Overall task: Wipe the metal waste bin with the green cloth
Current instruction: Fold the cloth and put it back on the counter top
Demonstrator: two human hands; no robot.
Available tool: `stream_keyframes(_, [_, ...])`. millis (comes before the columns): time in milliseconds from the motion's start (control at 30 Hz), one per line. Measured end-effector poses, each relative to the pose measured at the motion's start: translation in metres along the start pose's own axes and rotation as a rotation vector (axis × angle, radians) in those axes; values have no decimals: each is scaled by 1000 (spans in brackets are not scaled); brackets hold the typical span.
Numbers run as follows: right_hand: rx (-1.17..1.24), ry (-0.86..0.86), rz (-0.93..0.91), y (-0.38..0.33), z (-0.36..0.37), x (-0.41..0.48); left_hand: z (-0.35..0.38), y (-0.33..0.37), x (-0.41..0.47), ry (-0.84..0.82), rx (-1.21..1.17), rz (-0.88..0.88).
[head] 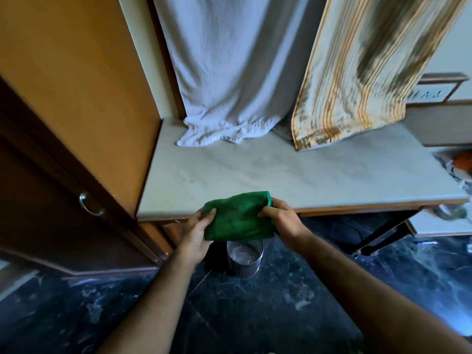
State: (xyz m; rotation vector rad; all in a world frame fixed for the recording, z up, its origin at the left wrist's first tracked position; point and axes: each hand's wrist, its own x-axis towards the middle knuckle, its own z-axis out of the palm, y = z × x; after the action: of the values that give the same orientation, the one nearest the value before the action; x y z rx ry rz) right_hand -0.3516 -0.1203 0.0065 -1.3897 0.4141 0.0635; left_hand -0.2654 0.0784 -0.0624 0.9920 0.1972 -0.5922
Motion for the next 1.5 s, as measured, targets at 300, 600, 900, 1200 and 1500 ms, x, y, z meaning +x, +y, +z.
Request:
stream_keyframes(300, [-133,87,31,-108,-40,8,80,104,-16,143,752,417])
stream_keyframes(600, [-113,180,62,-145,-60,62,94,142,27,61,569,153])
stream_keyframes(900, [-229,395,162,-112,-53,150,63,148,123,165,721,31])
stream_keyframes(1200, [-574,452,238,-48,-57,221,35,104,194,284,961,-44])
stream_keyframes(1500, [-875,363,289,-17,-61,243,38,91,210,272,1675,-32])
